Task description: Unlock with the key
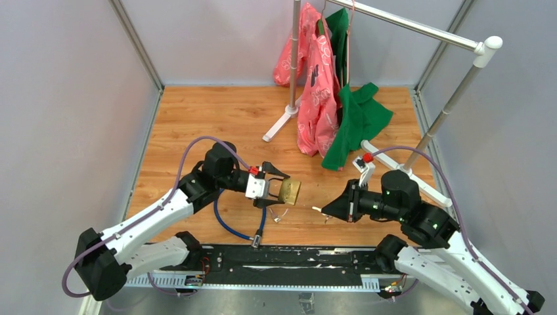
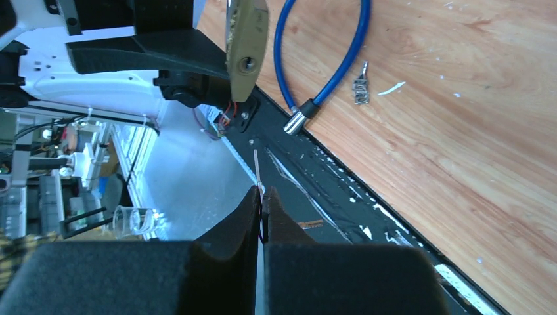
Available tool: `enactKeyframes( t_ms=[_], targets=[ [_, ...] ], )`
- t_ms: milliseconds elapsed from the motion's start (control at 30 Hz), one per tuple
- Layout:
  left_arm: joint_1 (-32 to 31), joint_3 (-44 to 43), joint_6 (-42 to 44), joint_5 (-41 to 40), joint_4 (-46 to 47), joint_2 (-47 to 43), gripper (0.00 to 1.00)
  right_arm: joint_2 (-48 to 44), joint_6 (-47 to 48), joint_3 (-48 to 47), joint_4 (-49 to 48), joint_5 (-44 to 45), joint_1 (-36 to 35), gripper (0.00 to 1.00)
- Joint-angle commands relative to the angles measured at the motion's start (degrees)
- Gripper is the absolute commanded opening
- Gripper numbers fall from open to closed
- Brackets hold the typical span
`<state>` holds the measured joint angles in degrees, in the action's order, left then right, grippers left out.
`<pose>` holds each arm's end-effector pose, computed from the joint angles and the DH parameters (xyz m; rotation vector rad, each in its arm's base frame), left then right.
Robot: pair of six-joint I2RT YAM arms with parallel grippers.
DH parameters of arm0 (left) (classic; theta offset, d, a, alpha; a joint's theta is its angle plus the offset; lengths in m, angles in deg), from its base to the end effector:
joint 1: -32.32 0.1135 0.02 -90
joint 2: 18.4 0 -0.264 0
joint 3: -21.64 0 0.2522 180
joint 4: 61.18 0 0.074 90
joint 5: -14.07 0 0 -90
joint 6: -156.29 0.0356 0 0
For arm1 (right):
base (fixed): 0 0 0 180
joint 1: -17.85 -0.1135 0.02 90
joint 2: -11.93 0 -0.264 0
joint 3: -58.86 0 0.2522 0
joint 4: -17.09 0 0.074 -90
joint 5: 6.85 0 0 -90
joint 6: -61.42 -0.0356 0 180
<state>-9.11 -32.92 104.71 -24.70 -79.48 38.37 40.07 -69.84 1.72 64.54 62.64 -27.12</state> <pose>0.1447 -0.1648 0.2909 1.6039 0.9899 -0.8897 0.0687 0.0863 0.3263 -0.3411 2.0872 1.3097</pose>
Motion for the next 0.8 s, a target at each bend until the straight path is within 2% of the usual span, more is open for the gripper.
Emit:
enactKeyframes(
  t_ms=[0, 233, 367, 767],
  targets=[
    [0.12, -5.93, -0.48, 8.75, 8.26, 0.01, 0.00, 1.37, -3.76, -2.71, -4.02, -5.36, 0.59, 0.00],
    [0.12, -7.75, -5.46, 12.27, 13.29, 1.25, 0.00, 2.71, -4.44, -4.72, -5.22, -4.09, 0.60, 0.00],
    [0.12, -8.46, -5.99, 12.52, 13.60, 2.24, 0.00, 2.33, -5.76, -4.86, -8.27, -3.74, 0.60, 0.00],
    [0.03, -8.43, -5.91, 12.04, 13.65, 2.28, 0.00, 4.25, -5.98, -6.63, -9.23, -2.32, 0.65, 0.00]
  ],
)
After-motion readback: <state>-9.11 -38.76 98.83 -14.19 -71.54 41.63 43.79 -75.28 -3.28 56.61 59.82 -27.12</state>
